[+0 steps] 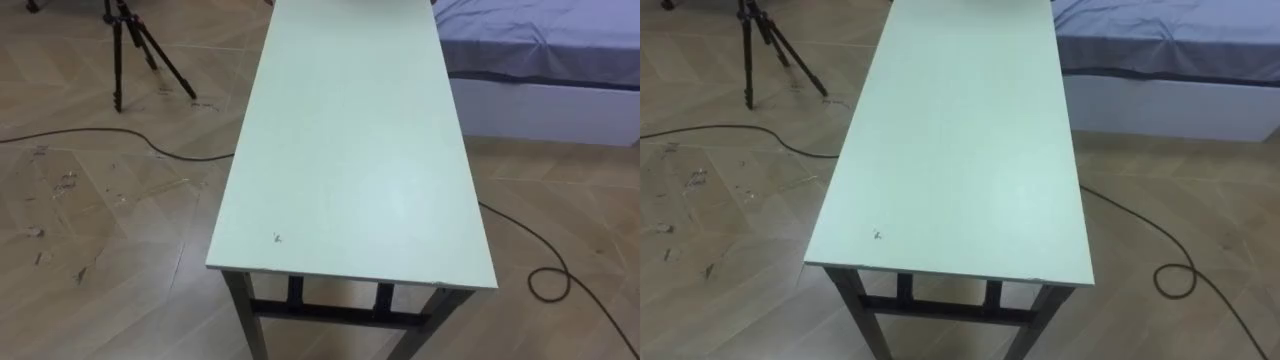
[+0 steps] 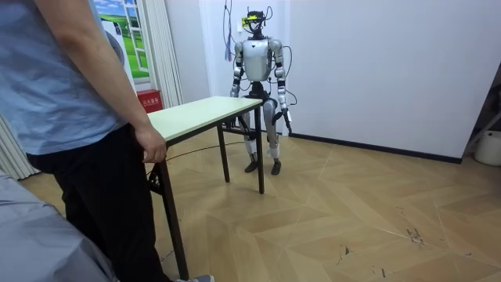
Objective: Move table with human
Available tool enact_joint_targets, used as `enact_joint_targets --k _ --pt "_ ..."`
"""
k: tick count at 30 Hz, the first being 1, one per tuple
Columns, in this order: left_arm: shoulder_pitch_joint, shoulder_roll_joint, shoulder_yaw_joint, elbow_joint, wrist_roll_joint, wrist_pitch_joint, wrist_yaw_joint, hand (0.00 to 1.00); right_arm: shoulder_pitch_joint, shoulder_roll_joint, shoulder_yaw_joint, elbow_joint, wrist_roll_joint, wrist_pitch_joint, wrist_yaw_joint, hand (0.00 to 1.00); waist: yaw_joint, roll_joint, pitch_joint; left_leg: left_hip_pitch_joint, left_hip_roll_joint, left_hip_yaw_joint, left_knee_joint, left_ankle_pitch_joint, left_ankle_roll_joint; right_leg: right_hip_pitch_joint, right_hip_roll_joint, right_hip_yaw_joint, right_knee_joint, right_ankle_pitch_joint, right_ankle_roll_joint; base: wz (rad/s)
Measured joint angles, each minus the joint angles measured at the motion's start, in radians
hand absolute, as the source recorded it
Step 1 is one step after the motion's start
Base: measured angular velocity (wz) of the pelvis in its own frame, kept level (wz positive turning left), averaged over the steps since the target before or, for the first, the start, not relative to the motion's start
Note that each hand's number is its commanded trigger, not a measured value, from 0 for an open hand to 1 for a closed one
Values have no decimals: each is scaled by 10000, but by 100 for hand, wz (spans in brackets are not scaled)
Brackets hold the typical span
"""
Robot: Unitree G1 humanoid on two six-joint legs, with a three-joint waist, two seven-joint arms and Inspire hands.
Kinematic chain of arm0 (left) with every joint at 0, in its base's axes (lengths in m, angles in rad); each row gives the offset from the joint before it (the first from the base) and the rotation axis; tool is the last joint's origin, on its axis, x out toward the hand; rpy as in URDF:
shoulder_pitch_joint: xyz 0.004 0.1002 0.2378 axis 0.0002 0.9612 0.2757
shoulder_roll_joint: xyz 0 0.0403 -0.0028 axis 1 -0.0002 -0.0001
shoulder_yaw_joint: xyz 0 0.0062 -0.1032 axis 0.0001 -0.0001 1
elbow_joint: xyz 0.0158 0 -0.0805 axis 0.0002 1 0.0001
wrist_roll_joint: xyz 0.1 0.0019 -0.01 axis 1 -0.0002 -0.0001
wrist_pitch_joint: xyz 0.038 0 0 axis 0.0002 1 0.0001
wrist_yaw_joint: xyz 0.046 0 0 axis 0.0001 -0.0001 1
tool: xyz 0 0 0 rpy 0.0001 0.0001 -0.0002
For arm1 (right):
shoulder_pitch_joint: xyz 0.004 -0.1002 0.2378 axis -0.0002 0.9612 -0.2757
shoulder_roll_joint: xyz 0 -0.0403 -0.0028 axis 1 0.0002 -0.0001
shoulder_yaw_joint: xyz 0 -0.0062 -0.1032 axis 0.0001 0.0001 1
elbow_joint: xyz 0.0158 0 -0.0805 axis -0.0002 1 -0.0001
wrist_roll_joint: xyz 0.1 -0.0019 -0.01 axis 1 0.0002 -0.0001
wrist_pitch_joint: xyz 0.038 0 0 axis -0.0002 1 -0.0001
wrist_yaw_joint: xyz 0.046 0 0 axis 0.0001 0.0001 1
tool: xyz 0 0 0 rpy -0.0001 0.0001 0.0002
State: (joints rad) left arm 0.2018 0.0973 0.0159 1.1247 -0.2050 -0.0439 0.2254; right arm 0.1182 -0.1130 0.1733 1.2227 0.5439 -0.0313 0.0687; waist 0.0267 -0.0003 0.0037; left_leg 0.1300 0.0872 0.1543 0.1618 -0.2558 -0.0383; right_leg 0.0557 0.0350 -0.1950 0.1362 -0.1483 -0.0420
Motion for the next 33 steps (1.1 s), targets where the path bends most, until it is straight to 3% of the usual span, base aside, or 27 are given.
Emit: enact_joint_targets --k 13,24,27,29,33 --pt "-117 0 6 -29 -138 22 -149 0 -17 0 -164 3 10 -6 133 0 -75 37 35 -28 -1 3 -13 0 0 -35 -4 34 -22 -3 5 0" --pt "-75 127 -164 -195 -3089 129 -2431 0 38 -112 -492 -44 1080 39 1718 0 24 80 37 -138 4 -39 39 0 0 -106 -7 7 -30 -4 7 0" --pt "124 185 -220 -1165 -3624 370 -3080 0 352 -203 -576 -1157 1282 136 1964 0 27 104 9 -255 5 -5 42 0 0 -233 -12 -10 1 -1 5 0" --pt "310 231 -264 -1551 -4292 406 -3588 0 773 -310 -662 -2150 1478 226 2170 0 86 198 -56 -212 8 -15 47 0 0 -208 -9 -9 38 -1 6 0" --pt "858 395 -613 -2777 -5441 452 -4207 0 1575 -440 -604 -3776 2459 329 2781 0 49 270 -59 -113 43 -26 41 0 -1 -174 -6 -8 147 -2 6 -3"
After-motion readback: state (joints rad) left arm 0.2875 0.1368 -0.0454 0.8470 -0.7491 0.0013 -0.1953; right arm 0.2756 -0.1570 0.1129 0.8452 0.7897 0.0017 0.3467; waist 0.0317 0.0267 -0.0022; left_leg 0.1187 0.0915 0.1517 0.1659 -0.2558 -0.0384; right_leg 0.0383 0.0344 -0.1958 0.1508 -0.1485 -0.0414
